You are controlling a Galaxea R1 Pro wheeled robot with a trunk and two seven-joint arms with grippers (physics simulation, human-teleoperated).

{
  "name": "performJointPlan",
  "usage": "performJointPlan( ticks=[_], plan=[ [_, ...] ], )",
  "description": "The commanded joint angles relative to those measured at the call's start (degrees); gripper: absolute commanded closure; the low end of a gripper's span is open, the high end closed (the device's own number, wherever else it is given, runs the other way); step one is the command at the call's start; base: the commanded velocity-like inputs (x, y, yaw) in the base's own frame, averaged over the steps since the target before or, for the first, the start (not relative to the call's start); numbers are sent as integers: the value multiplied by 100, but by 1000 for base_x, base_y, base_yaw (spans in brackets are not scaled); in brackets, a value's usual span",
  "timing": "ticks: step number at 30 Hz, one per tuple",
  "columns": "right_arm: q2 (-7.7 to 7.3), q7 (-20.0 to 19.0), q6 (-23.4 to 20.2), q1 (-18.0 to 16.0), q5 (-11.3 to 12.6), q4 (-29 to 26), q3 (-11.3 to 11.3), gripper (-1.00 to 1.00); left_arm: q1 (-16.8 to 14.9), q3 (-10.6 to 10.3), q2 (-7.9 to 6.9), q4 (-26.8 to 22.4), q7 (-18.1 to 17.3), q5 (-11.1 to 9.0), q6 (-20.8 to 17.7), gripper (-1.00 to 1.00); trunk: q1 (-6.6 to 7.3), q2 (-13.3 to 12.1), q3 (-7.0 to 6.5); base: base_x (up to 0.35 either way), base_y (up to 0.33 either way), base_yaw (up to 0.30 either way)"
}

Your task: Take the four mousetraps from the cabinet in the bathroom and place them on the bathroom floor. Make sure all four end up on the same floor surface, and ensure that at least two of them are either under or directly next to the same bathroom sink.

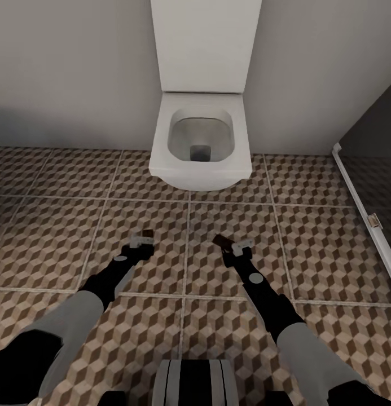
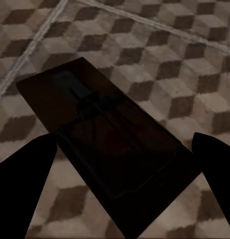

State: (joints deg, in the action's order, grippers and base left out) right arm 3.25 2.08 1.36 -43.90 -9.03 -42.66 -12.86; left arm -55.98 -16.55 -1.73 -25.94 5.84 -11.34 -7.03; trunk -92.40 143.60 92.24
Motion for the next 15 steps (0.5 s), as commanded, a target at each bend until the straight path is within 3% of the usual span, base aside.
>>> performJointPlan(
  ticks=[1, 15],
  plan=[
    [-25, 21, 18, -2, -49, 7, -4, 100, -1, -58, -5, 43, 65, -44, 62, 100, 1, 1, 3, 0, 0, 0],
    [-70, 54, 27, -4, -46, -8, 21, 100, 0, -61, 96, 127, 93, -44, 213, 100, 1, 1, 6, 0, 0, 0]
  ],
)
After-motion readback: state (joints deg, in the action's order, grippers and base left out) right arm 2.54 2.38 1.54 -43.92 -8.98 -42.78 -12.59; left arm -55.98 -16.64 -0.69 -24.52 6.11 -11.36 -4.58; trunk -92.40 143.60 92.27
